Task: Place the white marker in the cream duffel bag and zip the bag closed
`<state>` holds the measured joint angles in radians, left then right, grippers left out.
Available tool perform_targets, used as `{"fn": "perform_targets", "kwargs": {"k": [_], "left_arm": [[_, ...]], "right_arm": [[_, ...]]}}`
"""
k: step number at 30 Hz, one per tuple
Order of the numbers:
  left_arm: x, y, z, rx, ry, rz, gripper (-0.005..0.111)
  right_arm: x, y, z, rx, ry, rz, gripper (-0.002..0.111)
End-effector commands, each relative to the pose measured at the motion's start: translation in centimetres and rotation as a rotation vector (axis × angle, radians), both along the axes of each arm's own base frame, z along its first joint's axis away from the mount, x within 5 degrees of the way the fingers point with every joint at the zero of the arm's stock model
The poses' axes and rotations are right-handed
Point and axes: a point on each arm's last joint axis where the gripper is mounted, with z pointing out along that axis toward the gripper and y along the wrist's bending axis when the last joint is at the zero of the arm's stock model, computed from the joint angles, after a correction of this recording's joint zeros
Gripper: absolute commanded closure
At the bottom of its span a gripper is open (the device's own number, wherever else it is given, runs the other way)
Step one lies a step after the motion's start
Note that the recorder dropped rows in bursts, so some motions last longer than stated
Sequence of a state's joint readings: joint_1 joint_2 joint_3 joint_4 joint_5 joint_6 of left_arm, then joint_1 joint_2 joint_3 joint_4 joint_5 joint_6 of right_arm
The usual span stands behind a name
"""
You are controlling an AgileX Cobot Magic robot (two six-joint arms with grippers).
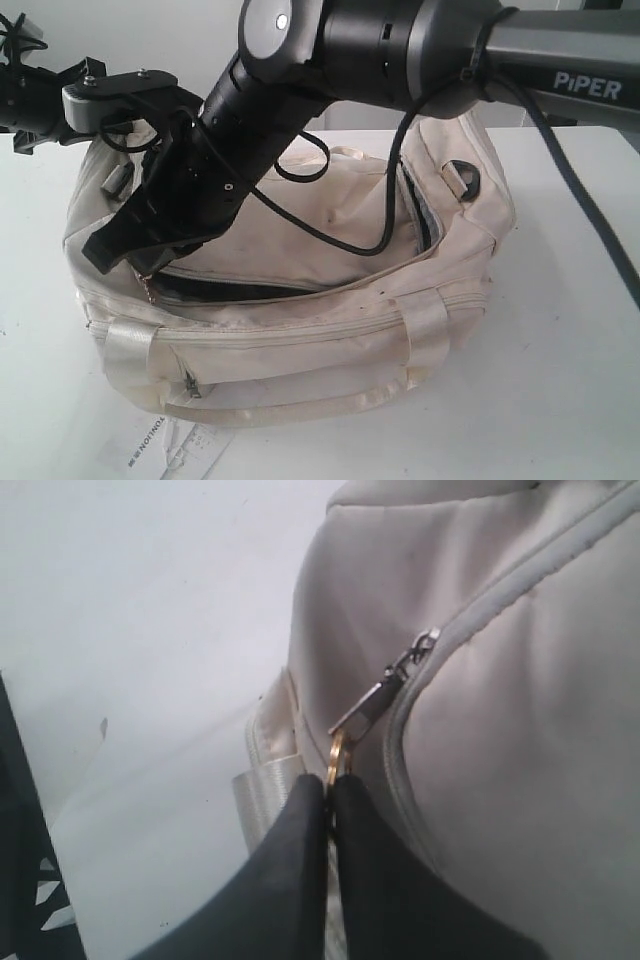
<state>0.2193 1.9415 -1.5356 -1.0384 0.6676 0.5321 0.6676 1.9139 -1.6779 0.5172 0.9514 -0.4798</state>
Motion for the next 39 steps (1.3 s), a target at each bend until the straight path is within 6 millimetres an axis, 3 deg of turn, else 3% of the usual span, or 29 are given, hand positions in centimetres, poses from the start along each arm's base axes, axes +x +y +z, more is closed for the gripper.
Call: {"fn": "perform_targets", "kwargs": {"k": [1, 39], "left_arm": [[0.5, 0.3, 0.3, -0.017, -0.028, 0.050, 0.107], [0.3, 0.7, 0.3, -0.023, -0.022, 0.049, 0.106]], "right_arm": [[-0.9, -0.2, 0.6, -0.003, 0.042, 0.048, 0.108], [-1.8, -0.8, 0.3, -0.078, 0.105, 0.128, 0.108]]}}
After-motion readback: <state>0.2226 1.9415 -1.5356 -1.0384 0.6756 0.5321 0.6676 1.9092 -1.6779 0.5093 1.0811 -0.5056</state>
